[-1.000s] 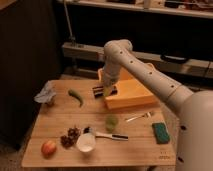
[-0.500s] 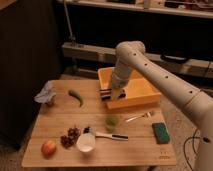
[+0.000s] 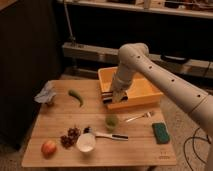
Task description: Place eraser in plastic cup
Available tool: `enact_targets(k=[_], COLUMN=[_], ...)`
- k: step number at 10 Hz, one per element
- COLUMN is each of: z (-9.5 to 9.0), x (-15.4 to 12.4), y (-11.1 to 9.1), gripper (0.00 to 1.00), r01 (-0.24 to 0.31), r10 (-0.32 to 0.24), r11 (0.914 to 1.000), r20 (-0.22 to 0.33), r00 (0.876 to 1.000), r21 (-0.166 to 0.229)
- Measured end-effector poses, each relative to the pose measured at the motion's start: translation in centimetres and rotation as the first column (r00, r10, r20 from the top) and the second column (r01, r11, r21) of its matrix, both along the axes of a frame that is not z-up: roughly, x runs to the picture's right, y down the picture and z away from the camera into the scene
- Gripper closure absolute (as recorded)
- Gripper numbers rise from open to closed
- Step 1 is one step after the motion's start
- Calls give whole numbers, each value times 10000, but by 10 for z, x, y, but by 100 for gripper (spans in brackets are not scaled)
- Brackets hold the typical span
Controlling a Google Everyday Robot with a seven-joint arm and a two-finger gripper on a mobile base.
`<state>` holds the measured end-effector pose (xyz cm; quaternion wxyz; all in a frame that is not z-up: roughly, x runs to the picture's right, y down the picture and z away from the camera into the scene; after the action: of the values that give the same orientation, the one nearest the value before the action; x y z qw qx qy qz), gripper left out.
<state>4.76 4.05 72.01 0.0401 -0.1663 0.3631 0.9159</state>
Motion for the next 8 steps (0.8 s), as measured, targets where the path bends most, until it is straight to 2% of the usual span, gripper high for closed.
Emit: enact_targets(k=[3, 5, 6, 8], z=[0, -3, -8, -16], x=[-1, -3, -6, -12], y=[1, 4, 10, 37], gripper=[100, 100, 100, 100], r01=[51, 282, 484, 810], r10=[-51, -280, -477, -792], r11=[10000, 9995, 9986, 9963], r20=[-17, -164, -311, -613], r00=[10000, 9995, 9984, 9950], r21=[24, 160, 229, 279])
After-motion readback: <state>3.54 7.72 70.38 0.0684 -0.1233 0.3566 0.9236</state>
